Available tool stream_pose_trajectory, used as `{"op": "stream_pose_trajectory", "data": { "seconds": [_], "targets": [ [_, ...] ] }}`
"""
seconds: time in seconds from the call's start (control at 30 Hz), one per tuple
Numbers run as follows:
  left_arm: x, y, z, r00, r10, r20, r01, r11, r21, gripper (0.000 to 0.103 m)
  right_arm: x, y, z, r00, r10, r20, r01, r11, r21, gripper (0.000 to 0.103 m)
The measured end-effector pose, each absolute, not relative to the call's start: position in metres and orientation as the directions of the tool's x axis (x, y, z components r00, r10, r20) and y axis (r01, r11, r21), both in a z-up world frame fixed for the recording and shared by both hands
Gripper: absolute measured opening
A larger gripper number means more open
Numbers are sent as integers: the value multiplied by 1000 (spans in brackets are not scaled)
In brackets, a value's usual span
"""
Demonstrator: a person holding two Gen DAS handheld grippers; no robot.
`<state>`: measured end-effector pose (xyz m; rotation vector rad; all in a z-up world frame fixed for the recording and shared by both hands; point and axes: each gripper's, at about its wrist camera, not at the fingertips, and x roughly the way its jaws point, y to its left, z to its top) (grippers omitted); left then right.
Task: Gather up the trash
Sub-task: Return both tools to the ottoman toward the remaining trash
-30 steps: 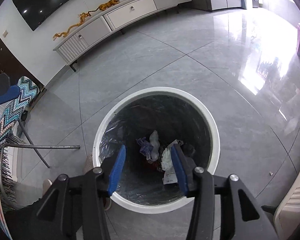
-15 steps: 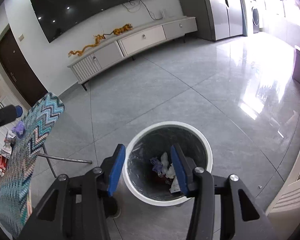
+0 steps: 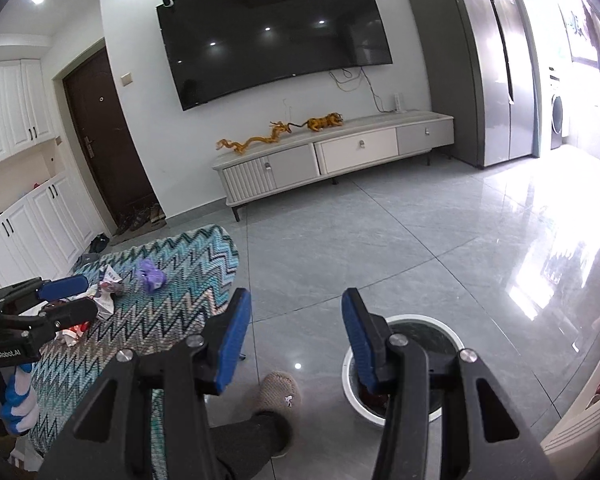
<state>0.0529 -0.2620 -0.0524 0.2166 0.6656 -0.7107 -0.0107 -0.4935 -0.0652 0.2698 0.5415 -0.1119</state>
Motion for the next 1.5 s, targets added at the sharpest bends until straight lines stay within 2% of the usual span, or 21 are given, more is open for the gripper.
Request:
{"op": "stream_pose_trajectory", "data": {
  "seconds": [0.4,0.73,0.9,1.17,1.5],
  "targets": [
    [34,-110,-52,661,-483,-575,549,833,-68,62,7,-393,-27,859,51,-509,52,981,186,45],
    [58,-12,-83,701,-397,-592,374,912,-169,69,46,-346,-30,828,112,-550,-38,989,145,46],
    [74,30,-100,717,-333,-612,267,943,-201,78,73,-330,-42,804,145,-576,-81,988,135,52],
    [118,89,-129,708,-280,-648,65,940,-334,78,133,-311,-80,739,207,-642,-150,978,143,53],
    [192,96,-158,686,-293,-667,-52,893,-446,80,200,-294,-130,667,261,-698,-205,965,165,54]
  ]
}}
